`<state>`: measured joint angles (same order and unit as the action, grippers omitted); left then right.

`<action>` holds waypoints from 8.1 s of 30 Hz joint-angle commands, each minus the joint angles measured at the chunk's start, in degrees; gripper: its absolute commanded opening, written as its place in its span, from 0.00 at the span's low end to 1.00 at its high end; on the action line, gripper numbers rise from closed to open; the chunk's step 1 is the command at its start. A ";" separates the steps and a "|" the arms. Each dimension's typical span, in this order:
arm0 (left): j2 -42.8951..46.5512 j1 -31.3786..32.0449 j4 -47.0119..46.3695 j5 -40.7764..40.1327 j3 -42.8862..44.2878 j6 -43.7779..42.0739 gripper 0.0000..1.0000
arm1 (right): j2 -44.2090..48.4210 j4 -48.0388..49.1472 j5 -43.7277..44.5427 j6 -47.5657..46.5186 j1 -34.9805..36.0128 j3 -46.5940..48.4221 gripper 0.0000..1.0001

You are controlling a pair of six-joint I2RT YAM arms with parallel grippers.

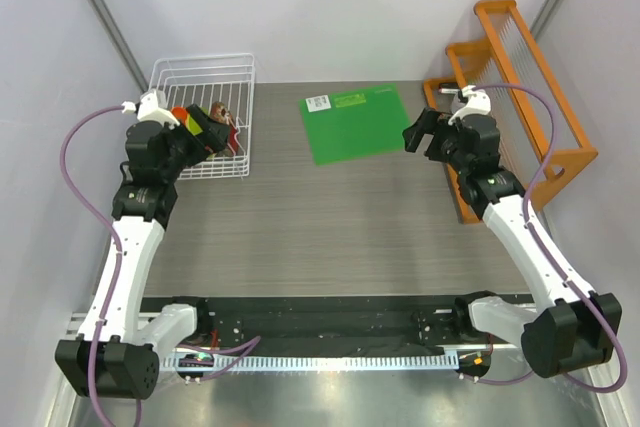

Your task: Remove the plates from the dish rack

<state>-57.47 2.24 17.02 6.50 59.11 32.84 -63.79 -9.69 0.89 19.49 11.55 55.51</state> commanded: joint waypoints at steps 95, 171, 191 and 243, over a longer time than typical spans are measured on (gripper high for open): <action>-29.56 14.81 -7.38 -49.68 21.21 -25.29 0.00 | -15.23 -3.31 3.86 -6.92 -1.09 6.55 0.98; -28.93 25.88 -11.05 -17.82 5.83 -2.42 0.88 | -21.20 11.63 -31.65 11.10 -5.05 -8.13 0.01; -26.64 14.91 -2.42 -36.13 10.15 -10.69 0.99 | -34.21 10.05 -34.91 8.64 -4.96 -6.99 0.08; -47.04 0.13 -10.25 -37.61 19.90 -12.45 0.00 | -28.23 -10.08 0.25 -1.20 -1.00 0.48 0.38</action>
<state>-109.21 2.61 9.63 -28.69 79.72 17.41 -92.29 -20.18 -0.03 19.11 10.44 54.11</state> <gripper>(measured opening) 0.075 0.346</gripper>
